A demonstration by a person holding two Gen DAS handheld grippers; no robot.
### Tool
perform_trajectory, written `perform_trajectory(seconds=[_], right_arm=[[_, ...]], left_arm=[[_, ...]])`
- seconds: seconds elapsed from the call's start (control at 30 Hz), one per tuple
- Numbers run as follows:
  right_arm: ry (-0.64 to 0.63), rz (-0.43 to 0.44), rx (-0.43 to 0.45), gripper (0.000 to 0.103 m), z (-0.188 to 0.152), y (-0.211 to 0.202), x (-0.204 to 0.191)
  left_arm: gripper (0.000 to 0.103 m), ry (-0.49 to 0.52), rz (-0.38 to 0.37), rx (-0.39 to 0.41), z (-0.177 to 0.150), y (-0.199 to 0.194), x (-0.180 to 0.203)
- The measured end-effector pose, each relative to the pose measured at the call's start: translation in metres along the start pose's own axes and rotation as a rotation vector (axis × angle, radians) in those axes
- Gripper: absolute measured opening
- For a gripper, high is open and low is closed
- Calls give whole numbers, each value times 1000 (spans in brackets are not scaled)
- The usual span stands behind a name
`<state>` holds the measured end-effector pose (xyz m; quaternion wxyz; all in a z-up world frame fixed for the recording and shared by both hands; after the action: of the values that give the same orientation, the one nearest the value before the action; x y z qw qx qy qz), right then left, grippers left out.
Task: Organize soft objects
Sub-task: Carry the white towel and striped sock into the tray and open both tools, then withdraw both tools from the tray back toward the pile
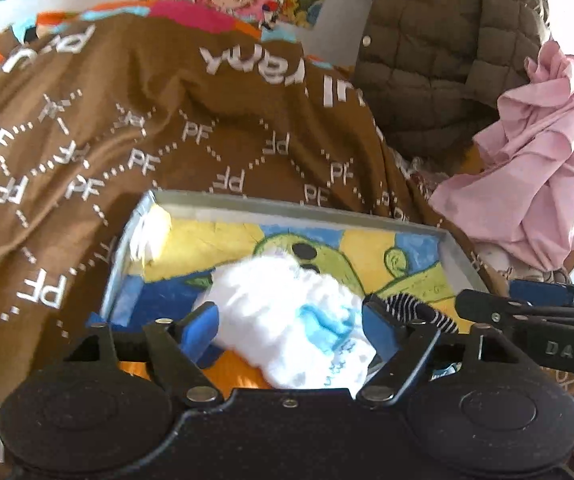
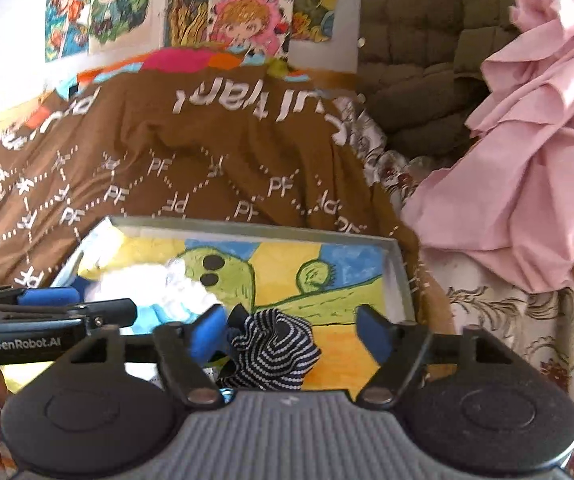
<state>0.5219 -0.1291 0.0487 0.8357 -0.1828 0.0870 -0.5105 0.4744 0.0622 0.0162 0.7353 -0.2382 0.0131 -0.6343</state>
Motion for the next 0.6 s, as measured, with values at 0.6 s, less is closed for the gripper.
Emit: perform_trajectory(seconds=[0.6], right_arm=[[85, -38, 111, 102, 7, -94, 9]], left_arm=[[102, 25, 45, 117, 19, -91, 11]])
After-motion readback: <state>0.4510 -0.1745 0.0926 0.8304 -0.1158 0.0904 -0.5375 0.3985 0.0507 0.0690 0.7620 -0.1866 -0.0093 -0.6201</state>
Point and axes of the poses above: each gripper's, at about its wrist camera, not at the fingertips, and y roughly the way its jaws point, x to its right, z to its top, the point moved 2 cm from there along y, roughly the way its jaws point, and after that the axes turned 12 degrees about x, right-handed, at the moved point
